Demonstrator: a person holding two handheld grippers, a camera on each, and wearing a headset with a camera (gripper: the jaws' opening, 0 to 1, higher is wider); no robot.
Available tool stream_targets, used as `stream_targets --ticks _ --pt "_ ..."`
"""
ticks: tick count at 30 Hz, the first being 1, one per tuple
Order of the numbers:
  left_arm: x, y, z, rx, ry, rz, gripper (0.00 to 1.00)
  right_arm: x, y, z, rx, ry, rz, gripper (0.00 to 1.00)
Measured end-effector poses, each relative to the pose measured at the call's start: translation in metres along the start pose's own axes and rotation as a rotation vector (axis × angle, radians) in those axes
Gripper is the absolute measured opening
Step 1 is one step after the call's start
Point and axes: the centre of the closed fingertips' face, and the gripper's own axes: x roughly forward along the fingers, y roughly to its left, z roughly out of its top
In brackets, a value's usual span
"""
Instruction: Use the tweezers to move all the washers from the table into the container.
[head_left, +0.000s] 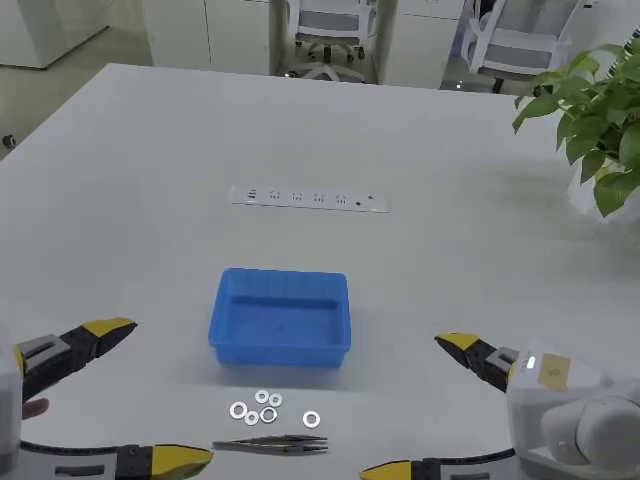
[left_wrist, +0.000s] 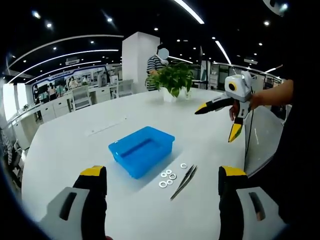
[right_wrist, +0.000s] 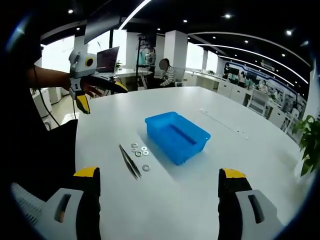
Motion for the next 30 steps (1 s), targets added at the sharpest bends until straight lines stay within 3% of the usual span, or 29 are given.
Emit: stream_targets --ticks 30 --pt "-0.0013 -0.0024 0.0021 0.006 -0.009 0.004 0.97 -0.0007 0.0000 -0.0004 -0.010 -0.002 0.003 0.98"
